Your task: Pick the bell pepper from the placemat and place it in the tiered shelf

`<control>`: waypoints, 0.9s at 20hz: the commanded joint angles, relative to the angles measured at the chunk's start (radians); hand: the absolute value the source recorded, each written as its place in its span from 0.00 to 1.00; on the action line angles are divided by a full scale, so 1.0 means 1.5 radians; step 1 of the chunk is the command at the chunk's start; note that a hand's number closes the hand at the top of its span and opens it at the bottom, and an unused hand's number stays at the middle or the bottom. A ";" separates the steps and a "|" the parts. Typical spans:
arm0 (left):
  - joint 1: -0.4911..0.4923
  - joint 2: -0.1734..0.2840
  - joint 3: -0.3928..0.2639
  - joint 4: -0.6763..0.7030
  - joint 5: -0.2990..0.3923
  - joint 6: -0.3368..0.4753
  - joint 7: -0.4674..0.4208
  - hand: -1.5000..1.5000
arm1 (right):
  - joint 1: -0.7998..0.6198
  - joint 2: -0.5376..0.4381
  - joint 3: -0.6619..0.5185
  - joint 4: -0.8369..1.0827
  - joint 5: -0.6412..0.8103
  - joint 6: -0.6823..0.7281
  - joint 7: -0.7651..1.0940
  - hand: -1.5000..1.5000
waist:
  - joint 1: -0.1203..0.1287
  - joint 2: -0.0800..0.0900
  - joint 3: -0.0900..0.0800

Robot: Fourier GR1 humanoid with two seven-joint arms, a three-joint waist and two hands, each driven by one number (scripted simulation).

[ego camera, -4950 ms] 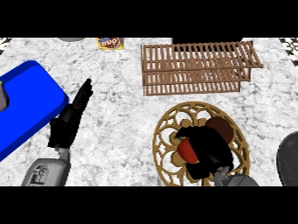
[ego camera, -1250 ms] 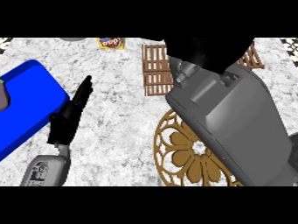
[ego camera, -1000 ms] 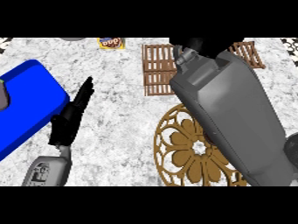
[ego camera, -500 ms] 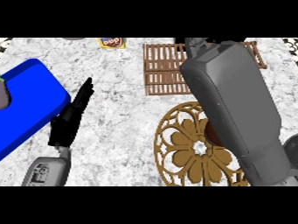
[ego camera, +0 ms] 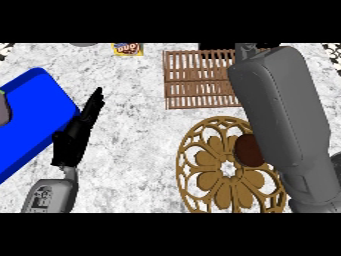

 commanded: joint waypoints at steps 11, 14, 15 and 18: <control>-0.018 0.005 0.001 0.012 -0.013 0.002 0.007 0.50 | 0.057 -0.017 -0.014 -0.008 0.139 0.031 0.155 0.00 | -0.007 -0.002 0.000; 0.016 0.008 0.004 0.008 0.000 -0.011 -0.030 0.50 | 0.068 -0.017 -0.038 -0.044 0.091 0.007 0.131 0.00 | -0.006 -0.002 0.000; -0.005 -0.014 -0.011 0.022 -0.021 0.014 -0.015 0.50 | 0.063 -0.005 -0.025 -0.084 0.085 0.044 0.141 0.00 | -0.009 -0.003 0.000; 0.013 0.008 0.014 0.030 0.006 -0.011 -0.042 0.50 | 0.068 -0.011 -0.054 -0.085 0.035 0.007 0.113 0.00 | -0.006 -0.002 0.000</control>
